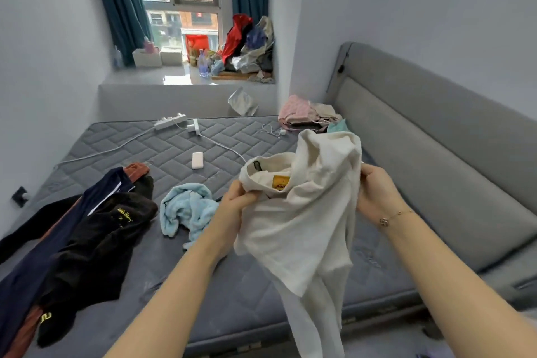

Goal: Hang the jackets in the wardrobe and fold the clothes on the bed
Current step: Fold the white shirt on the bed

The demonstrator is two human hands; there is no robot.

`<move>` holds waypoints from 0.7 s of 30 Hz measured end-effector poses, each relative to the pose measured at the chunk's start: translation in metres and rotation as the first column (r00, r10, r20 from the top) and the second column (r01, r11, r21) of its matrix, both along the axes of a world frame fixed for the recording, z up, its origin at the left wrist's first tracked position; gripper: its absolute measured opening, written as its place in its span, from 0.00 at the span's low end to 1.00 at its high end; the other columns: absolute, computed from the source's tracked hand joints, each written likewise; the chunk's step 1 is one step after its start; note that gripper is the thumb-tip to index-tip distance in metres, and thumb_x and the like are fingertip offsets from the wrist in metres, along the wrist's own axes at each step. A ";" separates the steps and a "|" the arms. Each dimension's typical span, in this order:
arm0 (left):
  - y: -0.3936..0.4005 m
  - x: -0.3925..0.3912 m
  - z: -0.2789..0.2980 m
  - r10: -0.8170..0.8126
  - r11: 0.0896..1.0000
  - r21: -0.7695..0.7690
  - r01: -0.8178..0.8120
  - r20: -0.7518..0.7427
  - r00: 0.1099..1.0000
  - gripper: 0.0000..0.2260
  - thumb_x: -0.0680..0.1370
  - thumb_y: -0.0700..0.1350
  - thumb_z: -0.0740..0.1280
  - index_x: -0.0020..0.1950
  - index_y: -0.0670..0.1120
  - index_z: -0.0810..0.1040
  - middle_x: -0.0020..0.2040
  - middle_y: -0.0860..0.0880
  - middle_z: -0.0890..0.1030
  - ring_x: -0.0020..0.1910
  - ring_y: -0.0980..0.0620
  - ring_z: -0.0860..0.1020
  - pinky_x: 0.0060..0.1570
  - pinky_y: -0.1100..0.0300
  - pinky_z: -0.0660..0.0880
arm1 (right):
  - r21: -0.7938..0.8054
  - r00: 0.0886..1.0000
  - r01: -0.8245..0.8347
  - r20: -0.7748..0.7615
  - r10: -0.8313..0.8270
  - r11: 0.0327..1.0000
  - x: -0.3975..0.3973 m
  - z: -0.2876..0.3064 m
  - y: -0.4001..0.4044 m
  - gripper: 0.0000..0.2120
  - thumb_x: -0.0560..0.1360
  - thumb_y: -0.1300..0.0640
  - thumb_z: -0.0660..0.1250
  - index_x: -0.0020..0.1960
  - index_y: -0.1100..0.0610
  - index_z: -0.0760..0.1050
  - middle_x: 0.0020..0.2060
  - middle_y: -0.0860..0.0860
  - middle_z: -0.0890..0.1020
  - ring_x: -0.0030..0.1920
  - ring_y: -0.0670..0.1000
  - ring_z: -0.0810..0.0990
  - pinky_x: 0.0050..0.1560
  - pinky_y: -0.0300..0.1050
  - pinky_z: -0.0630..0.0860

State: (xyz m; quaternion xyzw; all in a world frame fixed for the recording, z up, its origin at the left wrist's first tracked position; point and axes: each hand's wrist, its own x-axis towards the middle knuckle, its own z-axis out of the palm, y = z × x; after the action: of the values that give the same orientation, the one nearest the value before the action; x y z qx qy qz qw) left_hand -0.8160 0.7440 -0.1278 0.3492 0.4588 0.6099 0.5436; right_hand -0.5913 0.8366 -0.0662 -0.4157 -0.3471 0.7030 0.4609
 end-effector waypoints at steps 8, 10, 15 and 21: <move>0.053 0.049 0.047 -0.138 0.988 0.098 0.118 0.234 0.962 0.12 0.73 0.45 0.68 0.55 0.46 0.82 0.54 0.42 0.83 0.51 0.43 0.82 0.54 0.48 0.78 | 0.099 0.989 -0.080 0.130 0.067 0.992 0.062 0.003 0.032 0.14 0.76 0.54 0.59 0.40 0.52 0.81 0.37 0.49 0.83 0.38 0.49 0.82 0.39 0.41 0.76; 0.061 0.058 0.053 -0.137 0.989 0.092 0.119 0.234 0.962 0.15 0.71 0.48 0.71 0.56 0.45 0.80 0.53 0.41 0.82 0.52 0.43 0.81 0.56 0.47 0.76 | 0.138 0.979 -0.106 0.188 0.079 0.985 0.066 0.001 0.041 0.09 0.74 0.46 0.66 0.43 0.49 0.81 0.46 0.51 0.82 0.49 0.51 0.81 0.53 0.47 0.75; 0.081 0.066 0.064 0.054 0.993 0.100 -0.061 0.076 0.996 0.05 0.78 0.44 0.67 0.52 0.44 0.75 0.43 0.45 0.82 0.40 0.50 0.80 0.41 0.57 0.80 | 0.201 0.890 -0.223 0.441 0.115 0.954 0.059 0.004 0.052 0.35 0.60 0.31 0.73 0.59 0.52 0.77 0.54 0.39 0.82 0.59 0.49 0.80 0.61 0.47 0.73; 0.093 0.055 0.077 0.210 0.972 0.097 -0.215 0.058 0.976 0.13 0.80 0.43 0.66 0.64 0.42 0.70 0.49 0.40 0.77 0.46 0.45 0.77 0.50 0.51 0.75 | 0.376 0.578 -0.524 0.816 -0.004 0.764 0.025 -0.013 0.041 0.27 0.61 0.25 0.67 0.55 0.36 0.75 0.67 0.43 0.66 0.67 0.43 0.65 0.66 0.45 0.63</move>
State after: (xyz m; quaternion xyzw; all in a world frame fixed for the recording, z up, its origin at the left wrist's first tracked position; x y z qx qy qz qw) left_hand -0.7613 0.8373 -0.0506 0.3113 0.4485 0.6953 0.4674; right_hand -0.5665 0.8773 -0.0793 -0.4553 -0.7684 0.3725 0.2520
